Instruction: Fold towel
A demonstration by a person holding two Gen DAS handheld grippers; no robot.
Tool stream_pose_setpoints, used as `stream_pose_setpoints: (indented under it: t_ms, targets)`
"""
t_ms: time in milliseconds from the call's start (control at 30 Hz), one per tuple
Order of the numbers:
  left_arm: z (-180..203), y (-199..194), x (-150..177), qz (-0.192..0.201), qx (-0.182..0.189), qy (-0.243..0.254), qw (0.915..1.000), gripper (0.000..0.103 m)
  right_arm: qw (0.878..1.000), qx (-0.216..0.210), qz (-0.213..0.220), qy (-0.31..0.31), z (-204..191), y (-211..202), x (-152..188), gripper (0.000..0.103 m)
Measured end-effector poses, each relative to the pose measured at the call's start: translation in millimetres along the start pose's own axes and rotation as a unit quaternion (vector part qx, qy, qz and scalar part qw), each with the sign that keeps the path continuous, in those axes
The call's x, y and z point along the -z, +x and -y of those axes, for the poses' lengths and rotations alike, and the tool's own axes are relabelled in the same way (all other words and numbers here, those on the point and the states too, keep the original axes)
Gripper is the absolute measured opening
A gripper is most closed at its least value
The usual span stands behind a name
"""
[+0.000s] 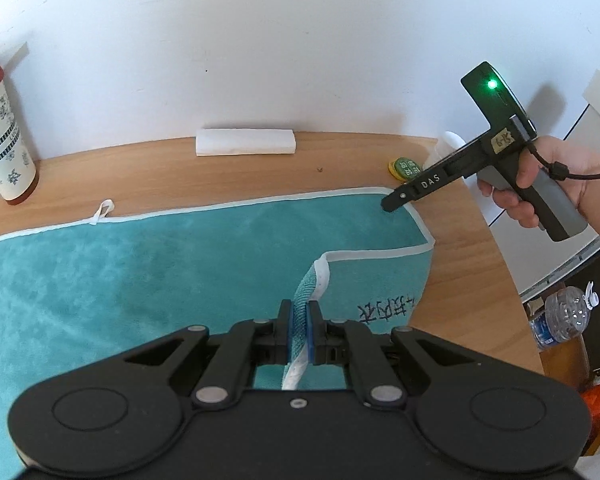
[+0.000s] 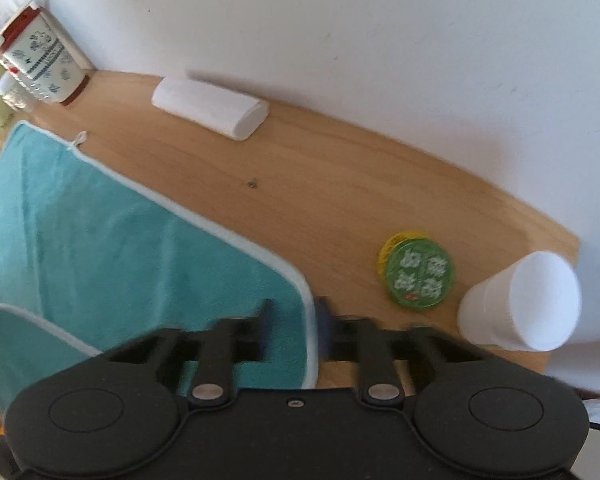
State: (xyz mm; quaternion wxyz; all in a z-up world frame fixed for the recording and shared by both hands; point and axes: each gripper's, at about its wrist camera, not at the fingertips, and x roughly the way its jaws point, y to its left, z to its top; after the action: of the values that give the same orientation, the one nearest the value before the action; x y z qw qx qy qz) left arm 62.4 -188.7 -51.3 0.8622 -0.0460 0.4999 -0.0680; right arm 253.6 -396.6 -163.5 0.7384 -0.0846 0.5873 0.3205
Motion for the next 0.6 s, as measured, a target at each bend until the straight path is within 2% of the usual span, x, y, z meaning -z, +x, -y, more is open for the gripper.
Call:
stream_pose_setpoints:
  t_ms: [167, 333, 600]
  targets:
    - [0.9, 0.9, 1.1, -0.001, -0.005, 0.006, 1.0000, 0.006, 0.999, -0.033, 0.030, 0.028, 4.0, -14.2, 3.9, 0.003]
    - [-8.4, 1.8, 2.3, -0.001, -0.005, 0.000, 1.0000, 0.006, 0.997, -0.041, 0.060, 0.041, -6.1, -30.6, 1.7, 0.003]
    - [-36.7, -4.1, -1.3, 0.007, -0.003, -0.005, 1.0000, 0.006, 0.996, -0.023, 0.078, 0.038, -35.4, -41.6, -7.9, 0.003]
